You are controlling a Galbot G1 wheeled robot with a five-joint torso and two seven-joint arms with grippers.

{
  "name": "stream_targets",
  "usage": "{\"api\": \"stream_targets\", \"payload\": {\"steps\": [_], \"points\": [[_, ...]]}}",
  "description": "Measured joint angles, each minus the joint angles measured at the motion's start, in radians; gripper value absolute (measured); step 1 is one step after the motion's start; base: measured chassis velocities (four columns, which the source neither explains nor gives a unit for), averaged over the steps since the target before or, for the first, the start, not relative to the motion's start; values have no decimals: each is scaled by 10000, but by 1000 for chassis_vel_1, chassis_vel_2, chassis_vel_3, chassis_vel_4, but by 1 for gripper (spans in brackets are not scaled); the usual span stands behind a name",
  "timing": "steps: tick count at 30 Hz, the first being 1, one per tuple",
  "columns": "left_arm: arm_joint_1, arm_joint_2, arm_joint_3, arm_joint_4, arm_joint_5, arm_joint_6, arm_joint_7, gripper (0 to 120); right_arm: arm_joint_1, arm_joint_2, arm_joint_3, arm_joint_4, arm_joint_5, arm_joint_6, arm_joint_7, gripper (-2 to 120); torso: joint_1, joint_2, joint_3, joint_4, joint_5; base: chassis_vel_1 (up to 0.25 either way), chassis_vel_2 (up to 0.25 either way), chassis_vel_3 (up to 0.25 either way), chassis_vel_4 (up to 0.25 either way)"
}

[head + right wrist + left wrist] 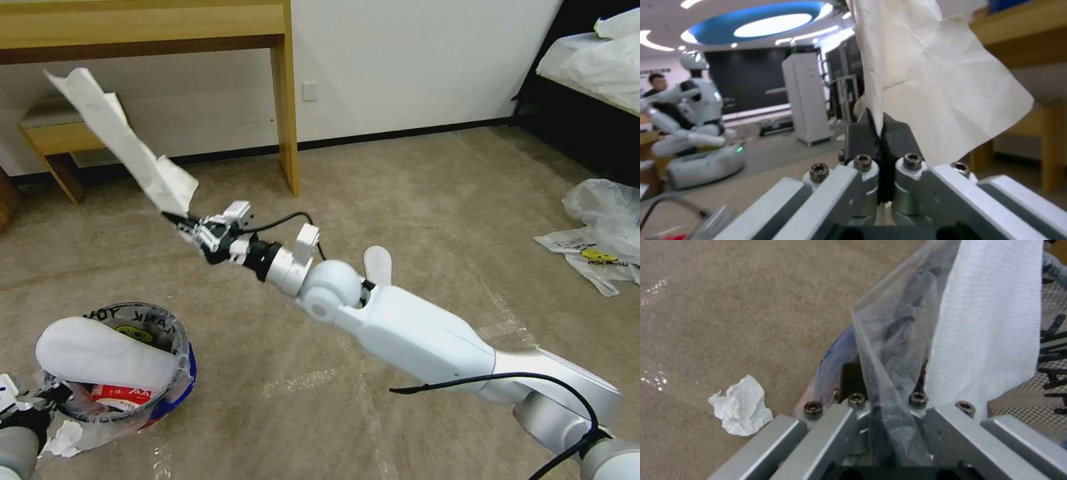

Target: Pick up the trash bin and place the garbage on the floor into it.

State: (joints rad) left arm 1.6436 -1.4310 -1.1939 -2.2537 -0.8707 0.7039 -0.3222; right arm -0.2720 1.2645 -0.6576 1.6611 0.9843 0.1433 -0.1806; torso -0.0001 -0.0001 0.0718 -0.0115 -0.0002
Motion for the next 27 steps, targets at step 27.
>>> {"api": "stream_targets", "payload": {"steps": [27], "points": [[-129, 120, -8, 91, -107, 35, -44, 1, -500, 167, -2212, -930, -536, 244, 92, 0, 0, 0, 0, 0, 1, 0, 0, 0, 0]]}}
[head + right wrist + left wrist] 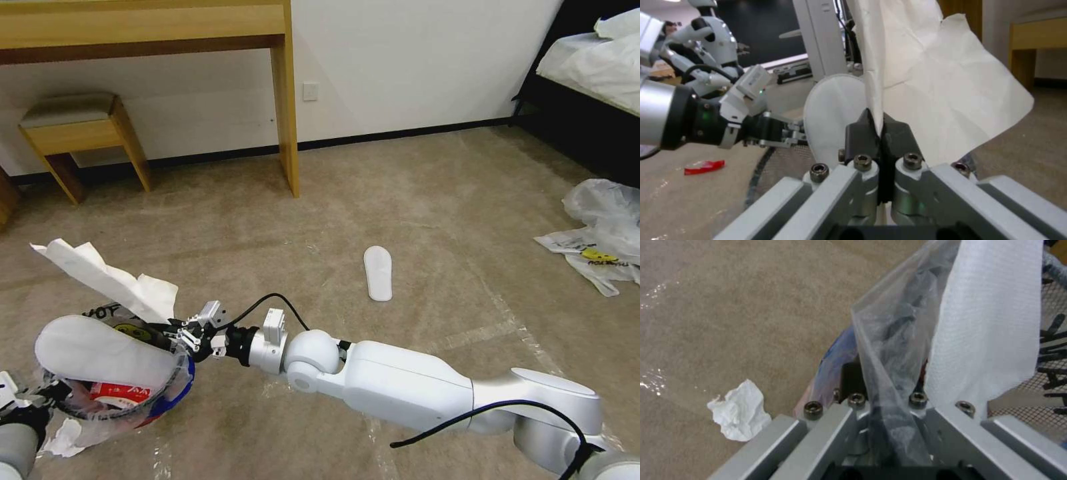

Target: Pick up the trash bin and place the garbage on the floor into it.

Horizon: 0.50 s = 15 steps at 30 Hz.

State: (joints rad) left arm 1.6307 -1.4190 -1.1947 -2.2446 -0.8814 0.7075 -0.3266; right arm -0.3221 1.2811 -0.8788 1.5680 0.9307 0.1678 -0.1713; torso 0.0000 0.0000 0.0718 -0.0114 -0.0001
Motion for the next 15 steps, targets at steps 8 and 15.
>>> {"api": "stream_targets", "payload": {"steps": [8, 15], "points": [[-141, 395, 136, -75, -692, 179, -248, 1, 237, -39, 181, 13, 18, 21, -2, 0, 0, 0, 0, -1, 0, 0, 0, 0, 0], [-309, 851, 268, -158, -1417, 287, -619, 1, 498, 3, 138, 348, 261, -38, 69, 0, 0, 0, 0, -2, 0, 0, 0, 0, 0]]}}
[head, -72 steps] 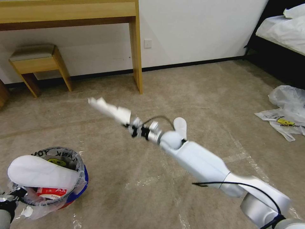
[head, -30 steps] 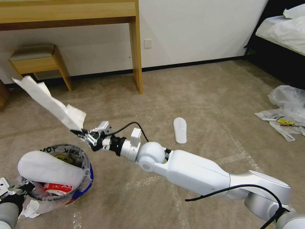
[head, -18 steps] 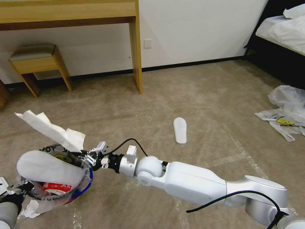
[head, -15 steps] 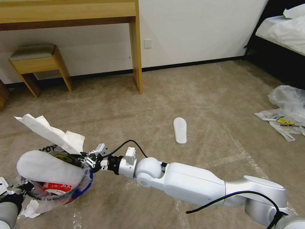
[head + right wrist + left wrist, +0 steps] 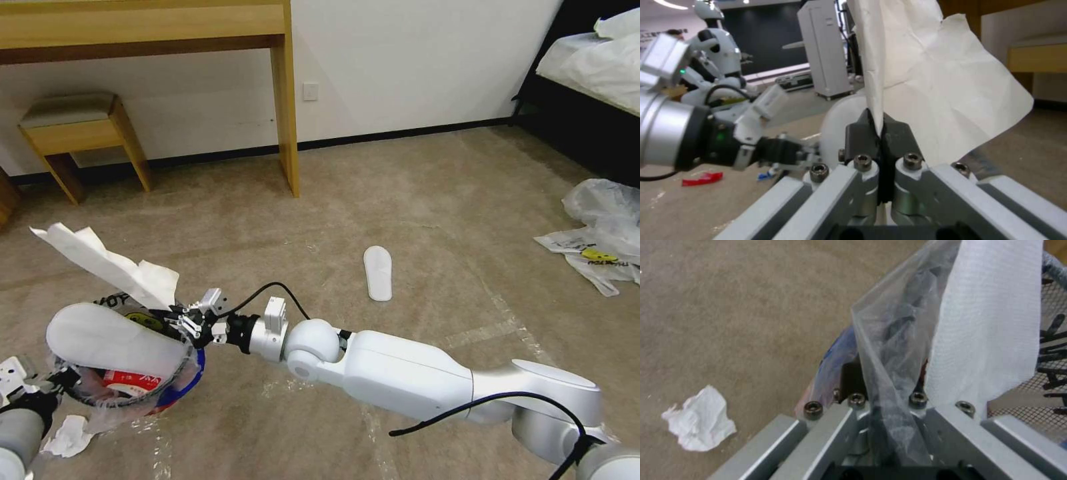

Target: Pick up the trash bin and place the garbage on the floor into it.

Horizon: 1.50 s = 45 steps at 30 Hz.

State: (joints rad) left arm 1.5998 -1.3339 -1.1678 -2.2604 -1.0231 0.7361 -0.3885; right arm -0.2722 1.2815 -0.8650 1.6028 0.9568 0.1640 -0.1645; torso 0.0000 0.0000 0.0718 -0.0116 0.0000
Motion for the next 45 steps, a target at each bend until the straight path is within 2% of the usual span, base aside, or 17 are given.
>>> {"api": "stream_targets", "payload": {"steps": [12, 19, 32, 45], "points": [[-182, 512, 119, -6, -613, 3, -221, 1, 223, 72, -416, 89, 40, -95, 57, 0, 0, 0, 0, 1, 0, 0, 0, 0, 0], [-292, 636, 180, -6, -819, 2, -290, 1, 201, 74, -731, -16, 30, -118, 35, 0, 0, -1, 0, 1, 0, 0, 0, 0, 0], [-241, 627, 197, -343, -982, 3, -317, 1, 180, 256, -1026, -854, -57, -106, -17, 0, 0, 0, 1, 1, 0, 0, 0, 0, 0], [-158, 435, 275, -520, -956, 4, -324, 1, 20, 332, -1062, -1275, -141, -28, -52, 0, 0, 0, 0, 1, 1, 0, 0, 0, 0]]}}
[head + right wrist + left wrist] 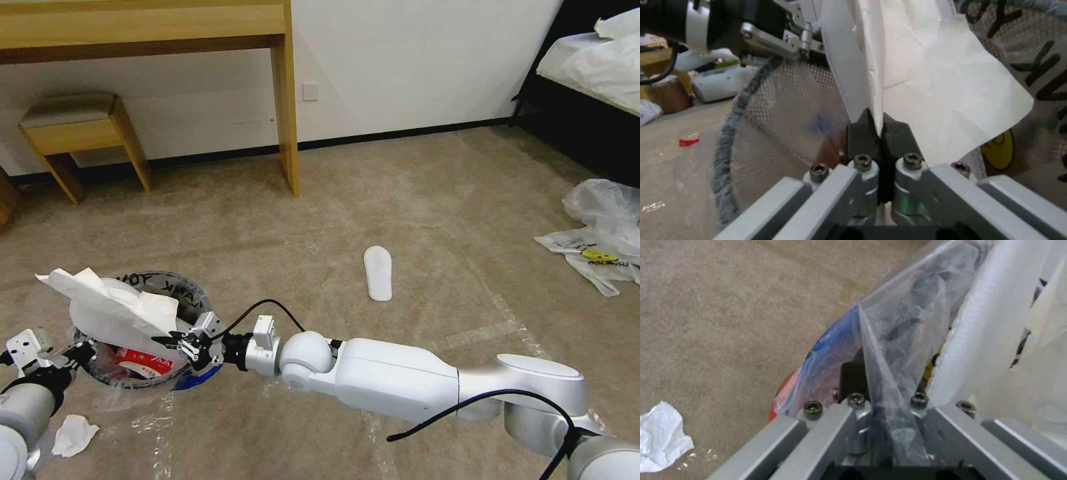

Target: Pick up the trash bin and place the garbage on the floor into it.

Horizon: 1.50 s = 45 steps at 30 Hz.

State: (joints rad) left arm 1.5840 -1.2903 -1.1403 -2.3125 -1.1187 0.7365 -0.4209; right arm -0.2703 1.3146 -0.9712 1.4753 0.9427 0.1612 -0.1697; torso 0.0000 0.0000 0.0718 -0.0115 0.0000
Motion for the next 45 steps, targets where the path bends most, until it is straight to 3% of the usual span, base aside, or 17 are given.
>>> {"api": "stream_targets", "payload": {"steps": [45], "points": [[-115, -45, -207, 134, -86, 1, 55, 1, -324, -493, -78, 181, -212, -7, 103, 0, 0, -1, 0, 0, 0, 0, 0, 0, 0]]}}
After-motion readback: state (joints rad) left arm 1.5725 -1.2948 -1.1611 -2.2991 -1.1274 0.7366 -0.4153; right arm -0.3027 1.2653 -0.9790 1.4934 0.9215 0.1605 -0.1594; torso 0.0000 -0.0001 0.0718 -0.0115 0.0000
